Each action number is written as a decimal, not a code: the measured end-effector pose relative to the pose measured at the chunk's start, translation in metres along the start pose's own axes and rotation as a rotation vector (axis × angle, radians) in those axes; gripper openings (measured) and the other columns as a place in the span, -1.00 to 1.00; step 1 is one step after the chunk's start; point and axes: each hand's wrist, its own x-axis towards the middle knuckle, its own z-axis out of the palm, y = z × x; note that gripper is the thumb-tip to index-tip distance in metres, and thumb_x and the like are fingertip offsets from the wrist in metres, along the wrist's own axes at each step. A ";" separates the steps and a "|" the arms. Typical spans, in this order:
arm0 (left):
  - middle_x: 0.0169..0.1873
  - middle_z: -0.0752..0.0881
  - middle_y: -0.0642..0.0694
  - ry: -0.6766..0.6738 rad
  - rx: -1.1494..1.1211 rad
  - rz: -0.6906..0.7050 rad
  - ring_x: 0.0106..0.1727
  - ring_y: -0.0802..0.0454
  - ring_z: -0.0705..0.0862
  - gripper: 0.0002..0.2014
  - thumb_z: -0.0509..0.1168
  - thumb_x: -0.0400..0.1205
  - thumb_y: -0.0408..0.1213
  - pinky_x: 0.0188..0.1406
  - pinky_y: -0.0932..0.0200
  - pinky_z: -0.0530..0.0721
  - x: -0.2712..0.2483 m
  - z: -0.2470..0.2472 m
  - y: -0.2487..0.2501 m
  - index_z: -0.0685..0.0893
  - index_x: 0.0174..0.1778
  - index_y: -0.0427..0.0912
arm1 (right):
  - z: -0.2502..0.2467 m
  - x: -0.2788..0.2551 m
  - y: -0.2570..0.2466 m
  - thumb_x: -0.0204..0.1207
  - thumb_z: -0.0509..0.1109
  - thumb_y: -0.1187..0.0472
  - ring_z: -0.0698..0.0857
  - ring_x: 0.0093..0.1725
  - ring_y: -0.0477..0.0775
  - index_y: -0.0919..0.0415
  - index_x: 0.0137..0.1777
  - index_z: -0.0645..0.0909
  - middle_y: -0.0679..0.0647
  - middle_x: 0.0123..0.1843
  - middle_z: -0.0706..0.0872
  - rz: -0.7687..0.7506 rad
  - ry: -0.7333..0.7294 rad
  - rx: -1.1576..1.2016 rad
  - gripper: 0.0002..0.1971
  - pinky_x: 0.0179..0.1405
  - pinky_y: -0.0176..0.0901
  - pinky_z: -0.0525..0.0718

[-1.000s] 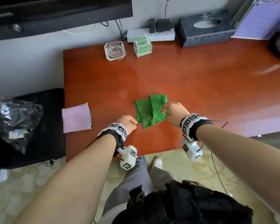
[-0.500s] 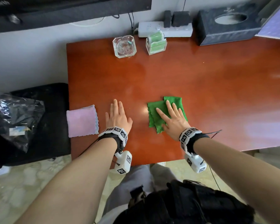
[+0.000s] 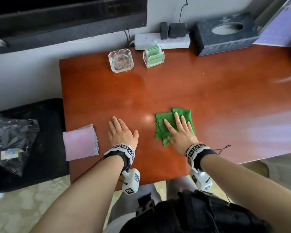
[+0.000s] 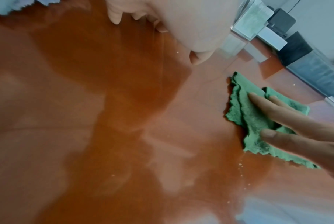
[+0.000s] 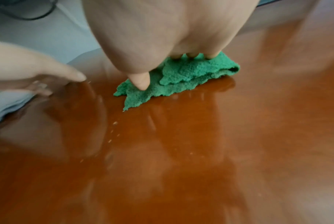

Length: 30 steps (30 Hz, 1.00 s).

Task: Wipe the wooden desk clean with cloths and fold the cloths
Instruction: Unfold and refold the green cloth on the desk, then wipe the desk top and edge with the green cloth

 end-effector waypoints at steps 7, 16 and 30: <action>0.73 -0.05 -0.21 0.052 -0.004 -0.071 0.73 -0.21 -0.01 -0.16 0.17 0.67 0.14 0.64 -0.21 0.22 0.003 0.003 0.010 0.04 0.71 -0.34 | -0.010 0.000 0.090 0.67 0.11 -0.08 -0.16 0.70 0.36 -0.22 0.70 -0.28 0.18 0.73 -0.34 0.247 0.060 0.054 -0.27 0.66 0.28 -0.02; 0.74 -0.14 -0.14 0.091 0.009 0.072 0.74 -0.16 -0.04 -0.21 0.22 0.68 0.01 0.68 -0.24 0.09 -0.007 0.007 0.106 -0.03 0.73 -0.15 | -0.016 -0.012 0.180 0.69 0.07 -0.10 -0.17 0.70 0.34 -0.18 0.70 -0.30 0.16 0.73 -0.34 0.180 0.057 0.005 -0.28 0.67 0.26 -0.06; 0.72 -0.31 0.03 -0.155 0.262 0.304 0.74 -0.17 -0.19 -0.20 0.19 0.69 0.02 0.52 -0.19 0.43 -0.038 0.046 0.247 -0.16 0.74 0.02 | -0.020 -0.061 0.320 0.71 0.02 -0.12 -0.22 0.70 0.32 -0.20 0.68 -0.37 0.15 0.71 -0.42 0.434 -0.001 0.111 -0.29 0.67 0.27 -0.07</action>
